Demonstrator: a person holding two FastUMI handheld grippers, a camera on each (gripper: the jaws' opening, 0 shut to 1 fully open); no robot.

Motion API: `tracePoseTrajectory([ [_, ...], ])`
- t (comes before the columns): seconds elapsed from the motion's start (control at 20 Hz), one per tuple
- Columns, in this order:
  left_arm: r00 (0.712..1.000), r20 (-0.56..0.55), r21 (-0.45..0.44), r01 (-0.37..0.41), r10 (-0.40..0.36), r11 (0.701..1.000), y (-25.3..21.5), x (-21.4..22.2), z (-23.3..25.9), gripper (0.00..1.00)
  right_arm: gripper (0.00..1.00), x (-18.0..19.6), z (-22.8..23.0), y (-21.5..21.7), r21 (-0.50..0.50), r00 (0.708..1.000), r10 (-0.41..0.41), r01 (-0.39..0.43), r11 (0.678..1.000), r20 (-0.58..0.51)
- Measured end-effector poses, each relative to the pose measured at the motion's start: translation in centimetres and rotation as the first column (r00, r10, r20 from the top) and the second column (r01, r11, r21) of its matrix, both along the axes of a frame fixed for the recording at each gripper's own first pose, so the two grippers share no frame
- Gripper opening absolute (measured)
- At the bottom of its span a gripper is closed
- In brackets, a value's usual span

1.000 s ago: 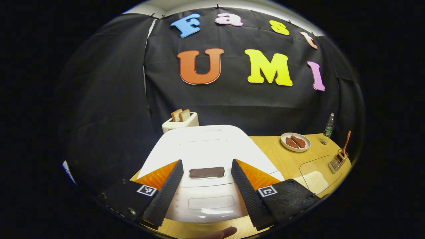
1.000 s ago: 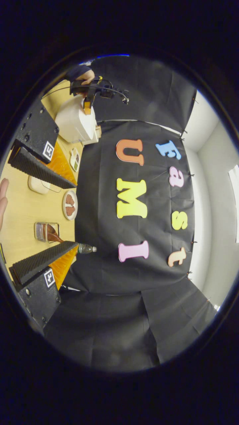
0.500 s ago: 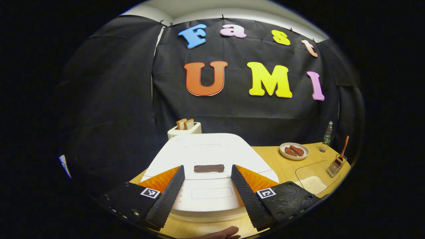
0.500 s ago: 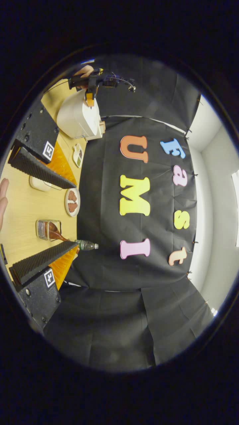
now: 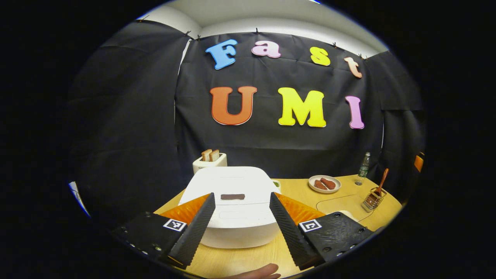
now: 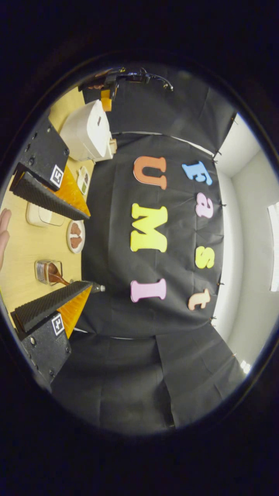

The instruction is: Close the left gripper, press the button to open the rice cooker; take a wooden spoon from the chopstick holder with the right hand, scoop a spoonful of rice and pour it into the rice cooker, then put the wooden spoon back into the chopstick holder.

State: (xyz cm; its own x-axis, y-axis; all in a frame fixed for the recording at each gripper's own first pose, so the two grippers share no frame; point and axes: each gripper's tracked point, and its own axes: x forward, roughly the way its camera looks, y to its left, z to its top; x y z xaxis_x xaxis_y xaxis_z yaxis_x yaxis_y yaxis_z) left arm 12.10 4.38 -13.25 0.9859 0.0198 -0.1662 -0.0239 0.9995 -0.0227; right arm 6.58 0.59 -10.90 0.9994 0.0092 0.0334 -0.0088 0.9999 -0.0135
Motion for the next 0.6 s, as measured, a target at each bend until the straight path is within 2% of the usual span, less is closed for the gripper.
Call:
tracePoseTrajectory([
  [0.1,0.999,0.032,0.012,0.014,-0.014,1.000,-0.7,-0.9,1.5,0.90,1.00,-0.3,0.1,0.2,0.022,0.999,-0.042,0.042,0.999,0.007],
  [0.25,0.997,0.068,0.021,0.028,-0.029,0.999,-1.8,-2.2,3.2,0.90,0.99,-0.2,-0.4,0.9,0.016,0.999,-0.035,0.036,0.999,-0.015],
  [0.35,0.994,0.079,0.006,0.074,-0.074,0.997,-3.3,-2.7,3.7,0.90,1.00,-0.3,-0.6,1.7,-0.012,1.000,-0.005,0.005,1.000,-0.018],
  [0.6,0.992,0.108,-0.005,0.072,-0.071,0.997,-3.4,-3.5,5.1,0.90,1.00,-0.2,-1.3,2.1,-0.014,0.999,0.036,-0.036,0.999,-0.033],
])
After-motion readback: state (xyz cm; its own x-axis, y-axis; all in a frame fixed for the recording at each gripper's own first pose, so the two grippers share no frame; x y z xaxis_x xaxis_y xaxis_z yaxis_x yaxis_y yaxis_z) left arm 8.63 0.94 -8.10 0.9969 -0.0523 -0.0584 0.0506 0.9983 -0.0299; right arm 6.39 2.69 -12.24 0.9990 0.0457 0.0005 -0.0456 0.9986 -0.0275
